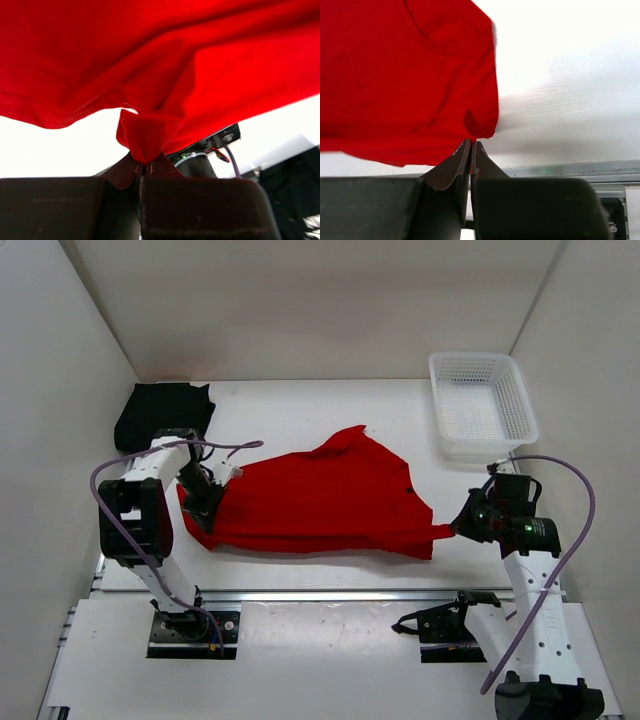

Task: Fold and stack the t-shirts
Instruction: Flatten out the tshirt

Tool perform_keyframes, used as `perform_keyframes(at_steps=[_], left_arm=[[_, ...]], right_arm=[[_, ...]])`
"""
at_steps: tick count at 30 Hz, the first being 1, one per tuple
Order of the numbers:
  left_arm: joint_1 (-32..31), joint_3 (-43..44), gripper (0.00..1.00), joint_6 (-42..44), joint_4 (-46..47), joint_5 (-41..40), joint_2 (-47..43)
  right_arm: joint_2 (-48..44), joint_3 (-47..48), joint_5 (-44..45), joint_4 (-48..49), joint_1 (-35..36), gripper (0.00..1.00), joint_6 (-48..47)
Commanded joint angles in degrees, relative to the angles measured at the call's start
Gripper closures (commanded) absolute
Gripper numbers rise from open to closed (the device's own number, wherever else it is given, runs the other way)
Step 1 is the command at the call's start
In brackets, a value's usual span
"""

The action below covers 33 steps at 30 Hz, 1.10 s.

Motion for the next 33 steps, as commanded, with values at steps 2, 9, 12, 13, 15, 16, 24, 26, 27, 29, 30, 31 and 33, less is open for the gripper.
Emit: perform_keyframes(at_steps=[2,9,12,13,15,16,24,26,27,29,30,31,33], left_arm=[[-1.81,3.0,1.0,6.45,-2.66,-2.12,-6.77],[-2.79,-4.19,1.0,16.64,-0.11,1.83,-21.94],[-4.37,-8.6,0.94,22.1,-0.1,4.64,-28.38],[-4.38,-8.78,0.9,23.15,-1.06,4.65,-28.75],[-4.47,-8.96,0.82,24.83,-3.0,5.1,-28.93],[-4.73,-9.57,0.77,25.09,-3.0,5.0,-29.63],[-10.0,-14.93,0.05,31.68,-2.92,-6.85,-38.32],[-10.09,-14.33,0.05,32.47,-3.01,-8.01,-42.01],[-10.35,-13.37,0.06,32.39,-2.83,-7.83,-43.16],[-10.44,-12.39,0.04,29.77,-1.52,-6.52,-44.22],[-11.31,-12.65,0.04,25.66,1.27,-6.43,-44.74],[-11.84,-13.26,0.03,20.75,5.57,-7.12,-45.1],[-12.64,-19.21,0.01,10.8,14.95,-12.48,-46.24]], right_arm=[[0.28,0.83,1.25,-0.63,3.22,1.0,-1.75],[-1.3,-0.13,-0.67,-3.09,1.67,1.0,-2.0],[-2.26,-0.84,-0.77,-5.11,1.22,1.0,-2.88],[-2.27,-1.62,-0.42,-5.56,1.91,1.0,-2.62],[-3.14,-1.11,0.03,-6.0,2.62,1.0,-2.01],[-3.06,-1.45,0.2,-6.35,3.06,1.0,-2.09],[-2.71,-0.4,0.73,-7.75,3.94,1.0,-2.62],[-2.88,0.21,1.17,-9.16,4.29,1.0,-2.45],[-2.62,0.39,1.34,-9.34,5.6,1.0,-2.7],[-2.62,1.44,2.05,-11.79,7.1,1.0,-2.71],[-2.53,1.45,2.92,-12.58,7.89,1.0,-2.79],[-2.53,1.88,2.58,-12.94,8.68,0.92,-2.53],[-1.65,3.28,1.79,-14.08,10.53,0.47,-3.14]])
